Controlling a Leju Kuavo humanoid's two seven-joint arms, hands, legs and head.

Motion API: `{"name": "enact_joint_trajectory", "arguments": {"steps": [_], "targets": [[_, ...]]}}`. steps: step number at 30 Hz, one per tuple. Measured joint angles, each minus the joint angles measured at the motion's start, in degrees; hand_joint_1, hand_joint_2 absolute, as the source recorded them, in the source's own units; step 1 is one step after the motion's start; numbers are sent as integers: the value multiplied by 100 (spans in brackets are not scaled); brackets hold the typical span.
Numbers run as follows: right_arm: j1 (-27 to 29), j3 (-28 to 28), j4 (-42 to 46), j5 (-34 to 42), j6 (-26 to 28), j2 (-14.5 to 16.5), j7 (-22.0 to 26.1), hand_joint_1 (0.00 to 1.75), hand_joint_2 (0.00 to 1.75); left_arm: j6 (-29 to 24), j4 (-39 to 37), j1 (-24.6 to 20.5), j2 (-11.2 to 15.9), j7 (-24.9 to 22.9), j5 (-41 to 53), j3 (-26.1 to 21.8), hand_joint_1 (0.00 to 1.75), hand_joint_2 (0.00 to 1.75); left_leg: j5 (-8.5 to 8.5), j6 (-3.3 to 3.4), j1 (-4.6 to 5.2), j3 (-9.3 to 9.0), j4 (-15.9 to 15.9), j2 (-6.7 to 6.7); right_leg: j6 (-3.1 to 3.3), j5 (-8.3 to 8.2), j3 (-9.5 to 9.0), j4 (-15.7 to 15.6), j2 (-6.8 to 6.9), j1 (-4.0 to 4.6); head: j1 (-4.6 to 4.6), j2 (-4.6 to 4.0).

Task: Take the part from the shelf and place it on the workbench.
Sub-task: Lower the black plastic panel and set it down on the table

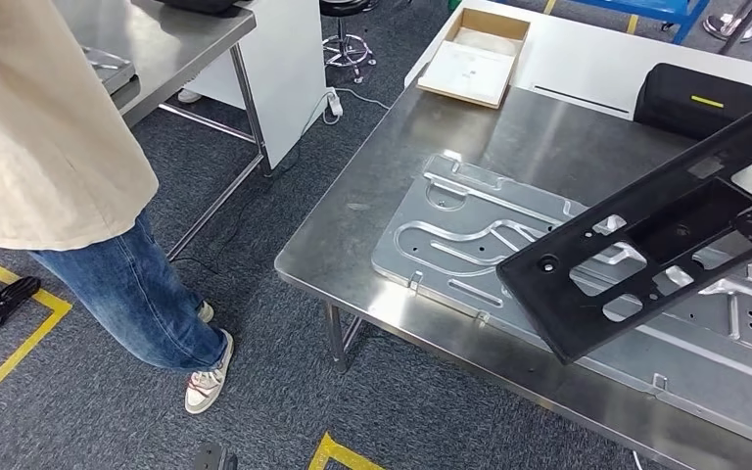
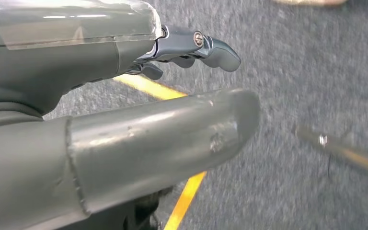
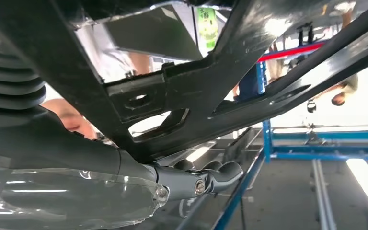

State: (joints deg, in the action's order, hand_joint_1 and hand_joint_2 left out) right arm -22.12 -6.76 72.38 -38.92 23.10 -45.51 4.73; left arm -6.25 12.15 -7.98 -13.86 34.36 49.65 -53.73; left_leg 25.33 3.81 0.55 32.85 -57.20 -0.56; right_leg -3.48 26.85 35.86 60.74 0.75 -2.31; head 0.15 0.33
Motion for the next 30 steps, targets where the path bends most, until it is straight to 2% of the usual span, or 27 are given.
{"name": "enact_joint_trajectory", "arguments": {"steps": [3, 4, 5, 6, 8, 10, 12, 13, 15, 16, 18, 19, 20, 21, 23, 24, 25, 28, 30], "targets": [[263, -527, 142, 27, -75, 148, 10, 0, 0, -8, 0, 1, 0, -4, -9, 1, 0, 0, -17, 43, 24, -2, 26, 7, -18, 503, 475, 997, -45, 13, 1, 0], [334, -638, 177, 33, -99, 188, 8, 0, 0, -9, 0, 1, 0, -4, -11, 1, 0, 0, -10, 49, 36, -3, 19, 10, -24, 554, 589, 1227, -54, 16, 0, 0], [399, -720, 210, 35, -117, 220, 6, 0, 0, -9, 0, 1, -1, -4, -13, 1, 0, 0, -1, 52, 44, -4, 6, 14, -25, 497, 606, 1257, -57, 16, 0, 0], [453, -781, 242, 36, -131, 241, 4, 0, 0, -9, 0, 1, -2, -4, -14, 1, 0, 0, 13, 50, 49, -5, -12, 17, -19, 344, 508, 1059, -57, 16, 0, 0], [510, -890, 301, 37, -145, 267, 3, 0, 0, -8, 0, 0, -7, -4, -14, 2, 0, 0, 55, 26, 60, 2, -70, 18, 10, 8, 133, 335, -49, 27, 0, 0], [534, -991, 354, 40, -147, 287, 2, 0, 0, -7, 0, -3, -9, -5, -14, 8, 0, 0, 97, -13, 79, 19, -130, 17, 69, -113, -87, -105, -54, 64, -2, 0], [566, -1072, 391, 43, -149, 307, 4, 0, 0, -6, 0, -4, -9, -7, -13, 15, 0, 0, 113, -51, 90, 23, -144, 19, 129, -105, -94, -148, -67, 91, -2, 0], [584, -1109, 407, 43, -149, 319, 7, 0, 0, -5, 0, -6, -8, -7, -13, 17, 0, 0, 131, -77, 90, 25, -156, 20, 155, -111, -97, -157, -64, 75, -2, 0], [626, -1191, 451, 44, -149, 344, 13, 0, 0, -3, 0, -11, -8, -6, -12, 21, 0, 0, 299, -151, 84, 114, -375, 20, 216, -124, -107, -179, -57, 33, -3, 0], [646, -1238, 478, 45, -147, 361, 15, 0, 0, -1, 0, -13, -8, -6, -12, 22, 0, 0, 470, -190, 68, 239, -659, 20, 239, -127, -109, -187, -53, 15, -4, 0], [679, -1330, 519, 45, -147, 397, 15, 0, 0, 2, 0, -9, -9, -7, -12, 24, 0, 0, 841, -246, 21, 600, -1442, 21, 259, -124, -103, -185, -52, 11, -4, 0], [694, -1366, 531, 45, -146, 417, 14, 0, 0, 2, 0, -5, -9, -9, -12, 25, 0, 0, 929, -263, -2, 739, -1733, 22, 259, -123, -101, -183, -53, 10, -4, 0], [705, -1396, 538, 47, -146, 435, 14, 0, 0, 2, 0, -2, -9, -11, -12, 25, 0, 0, 905, -273, -18, 786, -1825, 22, 259, -122, -102, -181, -56, 9, -4, 0], [716, -1420, 545, 49, -146, 450, 13, 0, 0, 2, 0, -1, -9, -14, -12, 25, 0, 0, 767, -273, -28, 717, -1669, 22, 257, -121, -106, -180, -60, 7, -4, 0], [728, -1484, 564, 55, -145, 469, 10, 0, 0, 2, 0, -6, -8, -17, -10, 26, 0, 0, 369, -241, -32, 337, -865, 19, 241, -115, -120, -178, -69, 4, -3, 0], [729, -1521, 572, 57, -145, 474, 8, 0, 0, 2, 0, -10, -8, -19, -8, 26, 0, 0, 230, -217, -23, 159, -492, 17, 217, -115, -123, -177, -72, 8, -3, 0], [729, -1560, 580, 60, -146, 478, 6, 0, 0, 2, 0, -13, -7, -21, -7, 27, 0, 0, 159, -194, -13, 46, -253, 16, 187, -119, -123, -179, -74, 16, -2, 0], [736, -1645, 589, 62, -151, 491, 4, 0, 0, 2, 0, -13, -7, -24, -3, 30, 0, 0, 118, -120, 9, -1, -119, 17, 68, -145, -128, -218, -77, 10, -3, 0], [745, -1681, 592, 63, -151, 495, 5, 0, 0, 2, 0, -15, -8, -24, 1, 31, 0, 0, 54, -39, -1, -31, -28, 25, 17, -50, -86, -112, -73, -7, -2, 0]]}}
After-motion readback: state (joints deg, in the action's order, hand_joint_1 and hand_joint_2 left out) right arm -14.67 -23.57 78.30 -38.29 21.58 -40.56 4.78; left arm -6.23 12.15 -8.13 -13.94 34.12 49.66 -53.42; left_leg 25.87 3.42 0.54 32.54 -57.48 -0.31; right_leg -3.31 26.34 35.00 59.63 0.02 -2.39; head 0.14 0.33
